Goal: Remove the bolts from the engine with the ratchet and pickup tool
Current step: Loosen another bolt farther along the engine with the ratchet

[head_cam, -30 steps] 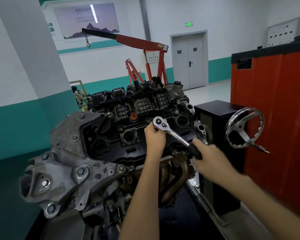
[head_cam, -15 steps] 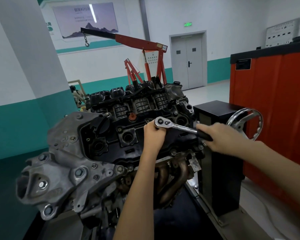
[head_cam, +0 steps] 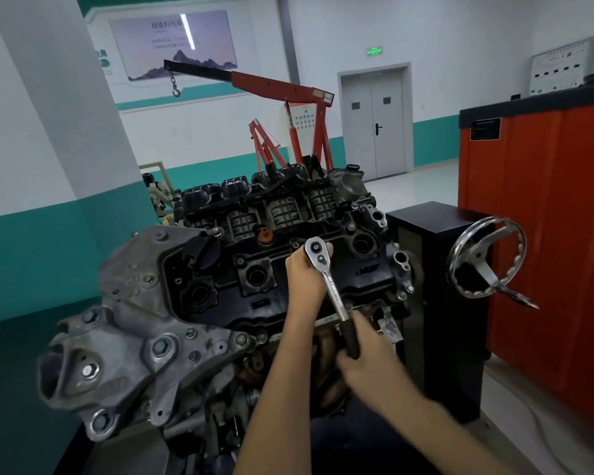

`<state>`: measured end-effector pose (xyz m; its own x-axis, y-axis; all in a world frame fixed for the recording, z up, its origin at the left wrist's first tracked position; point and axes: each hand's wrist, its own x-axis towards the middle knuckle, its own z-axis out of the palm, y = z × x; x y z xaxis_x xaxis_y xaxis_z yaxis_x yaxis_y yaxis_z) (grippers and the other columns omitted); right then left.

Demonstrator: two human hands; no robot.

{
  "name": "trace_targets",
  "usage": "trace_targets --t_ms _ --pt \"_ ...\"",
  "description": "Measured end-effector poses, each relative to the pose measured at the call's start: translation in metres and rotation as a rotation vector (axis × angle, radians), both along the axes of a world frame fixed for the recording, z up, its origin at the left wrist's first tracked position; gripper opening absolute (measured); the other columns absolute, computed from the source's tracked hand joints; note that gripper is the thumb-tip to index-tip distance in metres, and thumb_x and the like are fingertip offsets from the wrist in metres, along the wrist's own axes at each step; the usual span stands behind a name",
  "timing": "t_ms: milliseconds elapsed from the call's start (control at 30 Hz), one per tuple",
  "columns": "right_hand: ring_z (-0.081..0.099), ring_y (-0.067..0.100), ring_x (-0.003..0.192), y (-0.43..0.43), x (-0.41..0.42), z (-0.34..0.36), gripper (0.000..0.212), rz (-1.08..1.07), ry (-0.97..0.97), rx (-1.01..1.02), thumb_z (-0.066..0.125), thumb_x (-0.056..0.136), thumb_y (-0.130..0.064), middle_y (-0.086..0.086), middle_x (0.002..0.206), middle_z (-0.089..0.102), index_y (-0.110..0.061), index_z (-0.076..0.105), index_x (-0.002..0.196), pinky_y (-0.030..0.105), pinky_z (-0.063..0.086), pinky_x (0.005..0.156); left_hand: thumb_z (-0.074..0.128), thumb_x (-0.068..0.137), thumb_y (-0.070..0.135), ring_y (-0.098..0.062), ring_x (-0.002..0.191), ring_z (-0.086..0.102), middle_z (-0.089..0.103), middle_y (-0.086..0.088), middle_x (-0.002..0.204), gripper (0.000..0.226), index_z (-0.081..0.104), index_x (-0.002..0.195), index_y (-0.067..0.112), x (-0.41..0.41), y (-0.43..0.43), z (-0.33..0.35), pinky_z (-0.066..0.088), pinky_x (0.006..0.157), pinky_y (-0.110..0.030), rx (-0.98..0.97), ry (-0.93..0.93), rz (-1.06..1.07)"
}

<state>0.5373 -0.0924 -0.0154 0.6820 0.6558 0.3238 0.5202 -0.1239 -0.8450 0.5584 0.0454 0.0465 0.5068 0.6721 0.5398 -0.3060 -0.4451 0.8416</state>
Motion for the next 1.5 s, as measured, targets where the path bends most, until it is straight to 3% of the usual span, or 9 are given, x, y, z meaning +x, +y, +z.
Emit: trace_targets --t_ms 267,467,633,767,867,1033,1200,1300,1500 --pt "0.062 0.024 0.076 -0.048 0.116 0.095 0.024 -0.139 -0.897 -0.558 0.056 0.087 -0.022 -0.004 0.074 0.053 -0.026 0.048 0.11 0.029 0.042 0.064 0.049 0.087 -0.002 -0.001 0.053 0.036 0.048 0.011 0.056 0.02 0.066 0.076 0.002 -0.007 0.0 0.005 0.03 0.053 -0.021 0.11 0.092 -0.002" --pt "0.058 0.026 0.063 -0.033 0.036 0.015 0.026 -0.126 -0.251 -0.198 0.06 0.08 -0.011 0.005 0.068 0.054 -0.026 0.038 0.085 0.034 0.045 0.054 0.053 0.089 -0.005 0.0 0.053 0.035 0.043 0.016 0.048 0.056 0.051 0.046 0.031 -0.001 -0.006 -0.002 0.033 0.058 -0.023 0.028 0.034 0.015" --pt "0.054 -0.002 0.054 0.02 -0.03 -0.009 0.025 -0.057 0.126 0.159 0.054 0.08 0.0 -0.004 0.058 0.053 -0.02 0.047 0.093 0.009 0.037 0.045 0.06 0.09 0.0 -0.002 0.044 0.029 0.028 0.011 0.048 0.057 0.032 0.05 0.029 0.002 -0.008 0.002 0.024 0.05 -0.015 0.064 0.014 0.085" --pt "0.049 0.001 0.05 -0.009 0.007 0.003 0.031 0.011 -0.01 0.006 0.058 0.078 0.002 -0.001 0.067 0.053 -0.018 0.053 0.102 0.013 0.04 0.048 0.058 0.089 -0.004 0.0 0.046 0.034 0.038 0.014 0.043 0.051 0.04 0.046 0.016 -0.002 -0.001 0.002 0.03 0.055 -0.013 0.083 0.063 0.021" --pt "0.053 0.01 0.055 -0.048 0.071 0.043 0.028 0.072 -0.341 -0.235 0.061 0.079 0.001 0.001 0.066 0.055 -0.02 0.052 0.095 0.031 0.047 0.053 0.052 0.086 -0.005 -0.002 0.048 0.03 0.038 0.014 0.043 0.048 0.039 0.049 0.023 -0.004 0.0 0.008 0.029 0.055 -0.023 0.138 0.127 -0.022" --pt "0.062 0.023 0.081 -0.047 0.116 0.094 0.023 -0.171 -0.924 -0.57 0.055 0.087 -0.026 -0.001 0.084 0.062 -0.027 0.046 0.109 0.028 0.038 0.063 0.051 0.087 -0.003 0.0 0.051 0.036 0.048 0.015 0.05 0.033 0.061 0.066 0.021 -0.007 0.001 0.004 0.03 0.051 -0.015 0.088 0.094 -0.026" --pt "0.06 0.029 0.068 -0.036 0.048 0.021 0.027 -0.115 -0.345 -0.246 0.06 0.08 -0.012 0.007 0.075 0.059 -0.022 0.046 0.101 0.034 0.048 0.057 0.054 0.089 -0.003 0.004 0.053 0.042 0.051 0.019 0.05 0.052 0.06 0.054 0.033 -0.004 -0.003 -0.002 0.035 0.054 -0.011 0.031 0.02 -0.021" --pt "0.052 0.011 0.056 -0.001 -0.002 -0.005 0.034 -0.101 -0.033 0.01 0.058 0.08 -0.005 0.004 0.073 0.052 -0.032 0.042 0.094 0.012 0.04 0.046 0.059 0.091 0.001 0.003 0.046 0.034 0.04 0.019 0.043 0.048 0.052 0.05 0.023 0.0 -0.004 -0.001 0.028 0.05 -0.01 0.008 0.018 -0.019" --pt "0.052 0.011 0.054 -0.011 0.008 0.006 0.028 -0.002 -0.057 -0.048 0.056 0.079 -0.001 0.004 0.068 0.054 -0.023 0.048 0.094 0.019 0.04 0.048 0.061 0.089 0.0 -0.001 0.055 0.029 0.035 0.016 0.048 0.05 0.037 0.053 0.024 -0.001 0.003 0.002 0.029 0.056 -0.017 -0.021 0.038 -0.033"
